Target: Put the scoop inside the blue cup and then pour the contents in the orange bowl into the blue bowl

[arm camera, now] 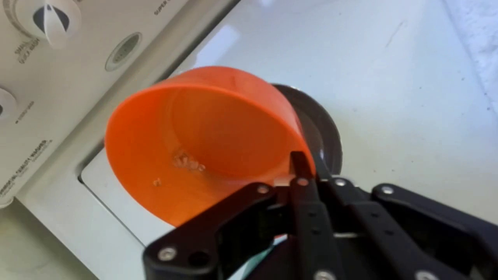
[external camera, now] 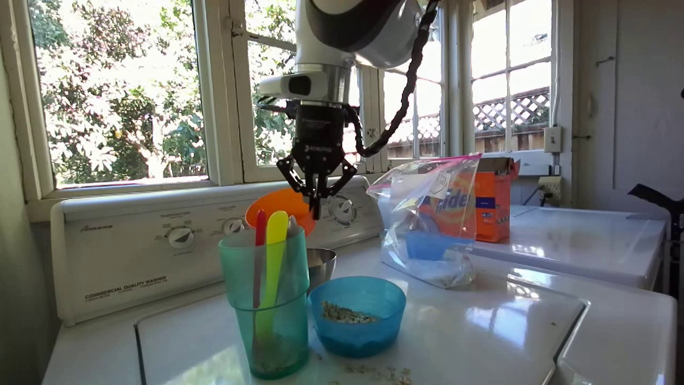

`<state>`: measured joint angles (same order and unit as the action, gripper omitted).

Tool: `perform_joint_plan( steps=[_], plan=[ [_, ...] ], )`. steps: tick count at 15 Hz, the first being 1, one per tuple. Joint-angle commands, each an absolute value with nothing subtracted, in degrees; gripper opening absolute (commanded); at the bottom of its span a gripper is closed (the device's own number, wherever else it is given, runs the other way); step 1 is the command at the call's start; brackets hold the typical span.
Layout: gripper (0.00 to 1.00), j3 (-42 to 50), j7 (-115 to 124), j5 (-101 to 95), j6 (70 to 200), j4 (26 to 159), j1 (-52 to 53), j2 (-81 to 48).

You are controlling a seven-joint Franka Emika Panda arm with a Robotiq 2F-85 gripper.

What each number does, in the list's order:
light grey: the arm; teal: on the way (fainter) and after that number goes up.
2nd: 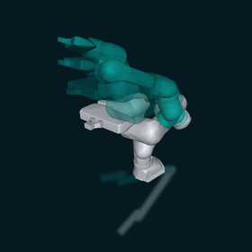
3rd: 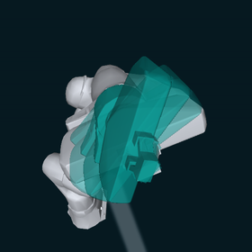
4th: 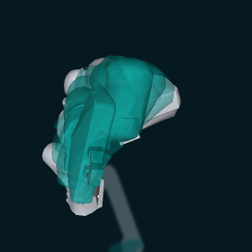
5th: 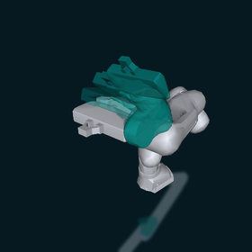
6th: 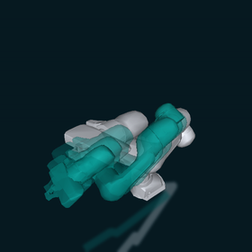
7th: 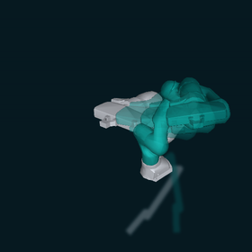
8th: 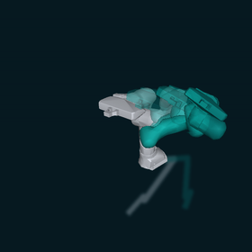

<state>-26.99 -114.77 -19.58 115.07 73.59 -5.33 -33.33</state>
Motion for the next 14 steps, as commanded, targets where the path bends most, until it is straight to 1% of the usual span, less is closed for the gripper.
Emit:
perform_joint_plan(
  steps=[1, 7, 14],
  plan=[
    [0.01, -22.7, -122.9, -9.7, 115.8, 83.4, -4.8, -26.0],
    [0.01, -17.3, -130.1, -3.2, 114.9, 89.4, -2.1, -21.7],
    [0.01, -13.3, -126.2, -4.6, 121.6, 94.8, 1.8, -19.3]
  ],
)
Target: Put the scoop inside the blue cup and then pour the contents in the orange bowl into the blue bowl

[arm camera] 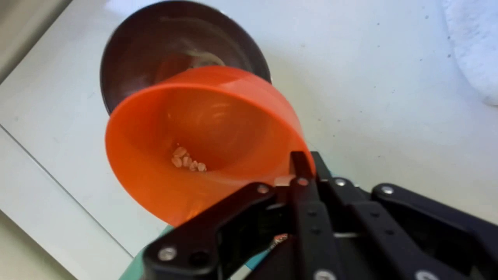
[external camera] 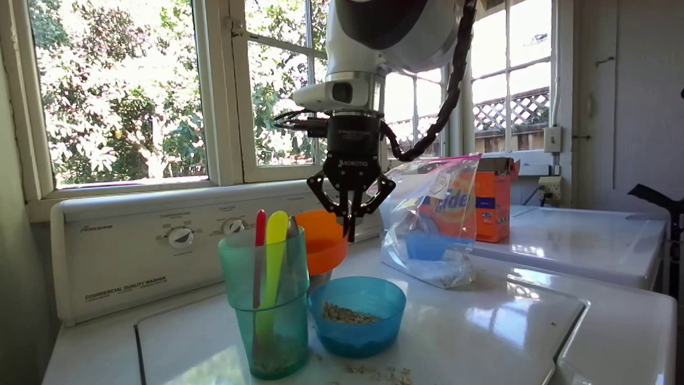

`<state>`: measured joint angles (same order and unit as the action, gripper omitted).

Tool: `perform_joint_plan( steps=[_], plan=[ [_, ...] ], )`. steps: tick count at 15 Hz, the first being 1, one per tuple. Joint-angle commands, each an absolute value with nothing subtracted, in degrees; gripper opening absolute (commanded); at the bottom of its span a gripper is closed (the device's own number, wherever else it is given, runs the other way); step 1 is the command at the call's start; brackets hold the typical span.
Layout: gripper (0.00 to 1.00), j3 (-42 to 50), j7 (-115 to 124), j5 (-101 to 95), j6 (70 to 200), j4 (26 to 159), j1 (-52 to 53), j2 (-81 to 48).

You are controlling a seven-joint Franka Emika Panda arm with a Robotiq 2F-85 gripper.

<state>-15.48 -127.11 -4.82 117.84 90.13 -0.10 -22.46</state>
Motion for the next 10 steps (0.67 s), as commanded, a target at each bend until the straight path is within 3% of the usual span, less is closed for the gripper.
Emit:
perform_joint_plan(
  steps=[1, 10],
  plan=[
    [0.04, -13.1, -127.5, -4.0, 118.6, 90.6, 2.0, -22.0],
    [0.01, -11.7, -125.6, 0.3, 118.9, 86.9, 1.6, -24.5]
  ],
)
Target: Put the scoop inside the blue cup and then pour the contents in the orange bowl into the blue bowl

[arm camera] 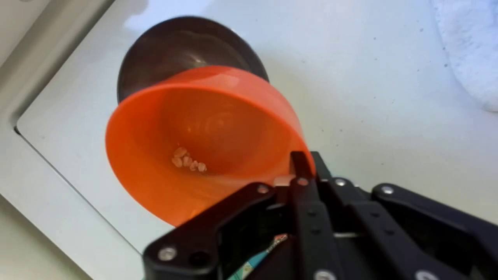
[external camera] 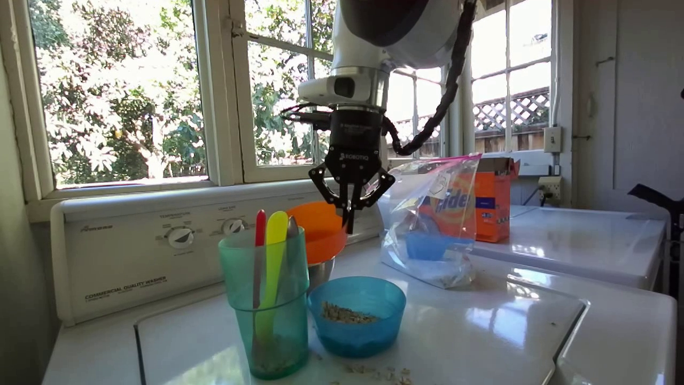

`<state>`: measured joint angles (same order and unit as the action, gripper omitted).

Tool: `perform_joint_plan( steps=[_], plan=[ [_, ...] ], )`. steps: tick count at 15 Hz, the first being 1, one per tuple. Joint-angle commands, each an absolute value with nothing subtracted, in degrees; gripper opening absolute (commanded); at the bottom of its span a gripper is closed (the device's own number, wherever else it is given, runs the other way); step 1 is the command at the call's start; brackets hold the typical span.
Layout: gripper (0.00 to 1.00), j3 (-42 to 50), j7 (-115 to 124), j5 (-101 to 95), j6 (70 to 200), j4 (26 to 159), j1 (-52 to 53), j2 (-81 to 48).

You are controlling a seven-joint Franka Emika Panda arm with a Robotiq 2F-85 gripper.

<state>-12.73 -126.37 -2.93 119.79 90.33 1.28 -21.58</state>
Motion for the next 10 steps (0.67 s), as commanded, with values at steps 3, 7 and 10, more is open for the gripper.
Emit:
perform_joint_plan(
  steps=[3, 7, 10],
  plan=[
    [0.01, -11.4, -124.9, 3.8, 118.3, 84.2, 1.0, -27.7],
    [0.01, -11.7, -123.9, 7.8, 119.3, 81.7, 0.2, -31.3],
    [0.01, -12.1, -123.8, 10.3, 119.3, 79.5, -0.2, -33.1]
  ],
)
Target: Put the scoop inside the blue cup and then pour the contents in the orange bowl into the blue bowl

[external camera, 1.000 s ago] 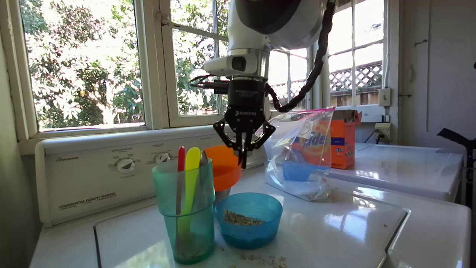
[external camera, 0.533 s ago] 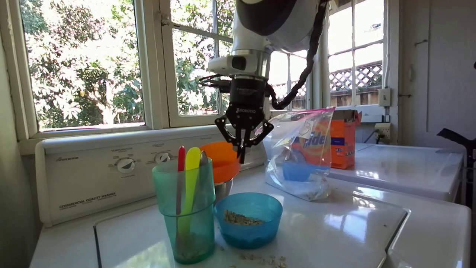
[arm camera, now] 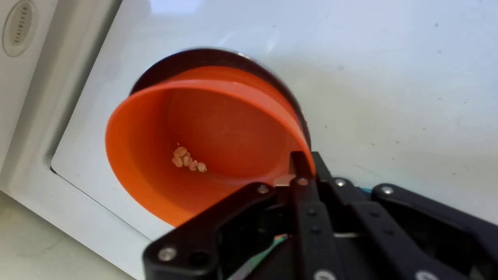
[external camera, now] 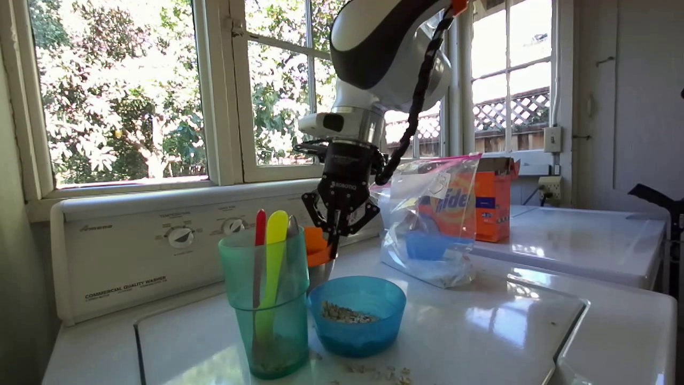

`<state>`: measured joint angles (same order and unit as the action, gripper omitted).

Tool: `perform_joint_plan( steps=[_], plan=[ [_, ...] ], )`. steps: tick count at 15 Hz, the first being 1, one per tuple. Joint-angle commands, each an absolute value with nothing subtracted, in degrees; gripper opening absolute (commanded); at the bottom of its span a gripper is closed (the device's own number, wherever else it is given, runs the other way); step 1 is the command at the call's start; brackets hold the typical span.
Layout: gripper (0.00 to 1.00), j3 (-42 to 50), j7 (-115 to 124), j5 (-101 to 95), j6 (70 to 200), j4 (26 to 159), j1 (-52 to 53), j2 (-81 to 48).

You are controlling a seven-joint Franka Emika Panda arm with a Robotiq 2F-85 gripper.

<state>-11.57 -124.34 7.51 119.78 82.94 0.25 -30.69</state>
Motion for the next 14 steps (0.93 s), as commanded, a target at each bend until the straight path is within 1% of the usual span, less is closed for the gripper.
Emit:
perform_joint_plan(
  steps=[1, 2, 3, 5, 9, 10, 12, 13, 14],
  plan=[
    [0.01, -12.2, -124.0, 10.9, 119.0, 78.8, -0.3, -33.6],
    [0.28, -12.2, -123.8, 11.0, 118.6, 78.1, -0.3, -33.7],
    [0.29, -12.0, -123.5, 10.9, 118.3, 77.6, -0.1, -33.8],
    [0.43, -12.1, -123.6, 10.5, 115.9, 76.6, -0.1, -33.2],
    [0.73, -11.2, -123.4, 8.1, 112.7, 75.9, 0.9, -30.5],
    [0.81, -9.4, -120.6, 4.7, 112.8, 76.2, 2.5, -29.6],
    [0.95, -8.6, -122.8, -0.1, 110.9, 76.8, 3.2, -28.1],
    [1.0, -8.7, -125.2, -2.1, 109.7, 77.5, 3.2, -27.1],
    [1.0, -8.7, -126.8, -4.0, 109.5, 78.4, 3.3, -25.9]
  ],
)
